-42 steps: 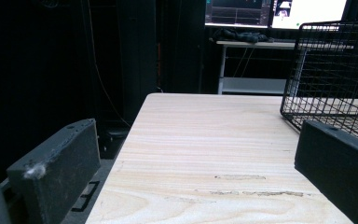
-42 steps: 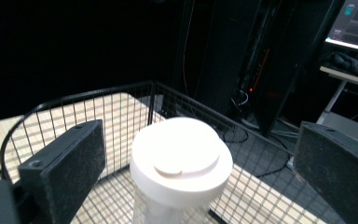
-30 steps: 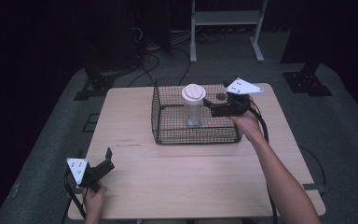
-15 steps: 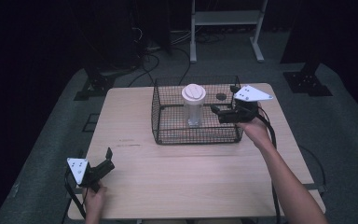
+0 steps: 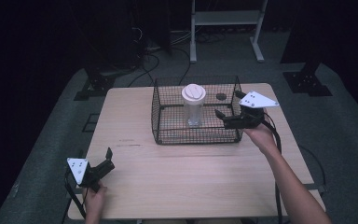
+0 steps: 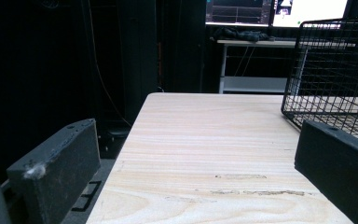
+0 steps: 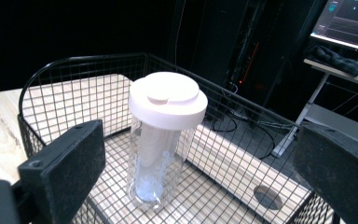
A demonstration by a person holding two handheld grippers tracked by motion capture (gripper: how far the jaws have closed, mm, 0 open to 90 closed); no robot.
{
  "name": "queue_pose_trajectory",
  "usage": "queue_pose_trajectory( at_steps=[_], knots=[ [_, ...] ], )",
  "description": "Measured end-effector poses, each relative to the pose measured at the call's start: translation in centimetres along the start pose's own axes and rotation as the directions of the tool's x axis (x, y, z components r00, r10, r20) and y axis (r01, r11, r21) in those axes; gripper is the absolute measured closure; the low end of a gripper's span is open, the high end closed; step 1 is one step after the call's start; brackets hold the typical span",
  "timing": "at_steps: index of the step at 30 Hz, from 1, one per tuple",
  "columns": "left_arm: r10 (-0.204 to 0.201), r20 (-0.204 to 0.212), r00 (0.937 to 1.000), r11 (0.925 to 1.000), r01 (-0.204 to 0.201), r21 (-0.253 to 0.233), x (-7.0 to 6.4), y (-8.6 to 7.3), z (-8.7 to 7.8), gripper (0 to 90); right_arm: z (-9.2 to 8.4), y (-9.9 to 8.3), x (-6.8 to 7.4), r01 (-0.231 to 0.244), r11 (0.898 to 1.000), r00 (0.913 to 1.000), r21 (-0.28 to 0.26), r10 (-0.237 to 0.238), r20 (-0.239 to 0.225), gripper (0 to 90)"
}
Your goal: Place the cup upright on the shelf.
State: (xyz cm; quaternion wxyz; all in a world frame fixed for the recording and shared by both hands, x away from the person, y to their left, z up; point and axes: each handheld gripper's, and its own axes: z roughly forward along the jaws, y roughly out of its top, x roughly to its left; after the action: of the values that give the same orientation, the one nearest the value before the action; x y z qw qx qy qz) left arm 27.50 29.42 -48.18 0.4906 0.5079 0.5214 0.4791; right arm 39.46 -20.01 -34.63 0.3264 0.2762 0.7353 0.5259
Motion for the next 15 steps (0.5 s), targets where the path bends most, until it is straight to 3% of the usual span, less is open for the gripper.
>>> queue_pose_trajectory(
  at_steps=[15],
  knots=[
    [0.008,-0.001,1.0000,1.0000,-0.008,0.004,-0.1,0.0,0.0,0.0,-2.0,-2.1,0.3,-0.007,1.000,1.0000,0.010,0.007,-0.003,1.7]
  ],
)
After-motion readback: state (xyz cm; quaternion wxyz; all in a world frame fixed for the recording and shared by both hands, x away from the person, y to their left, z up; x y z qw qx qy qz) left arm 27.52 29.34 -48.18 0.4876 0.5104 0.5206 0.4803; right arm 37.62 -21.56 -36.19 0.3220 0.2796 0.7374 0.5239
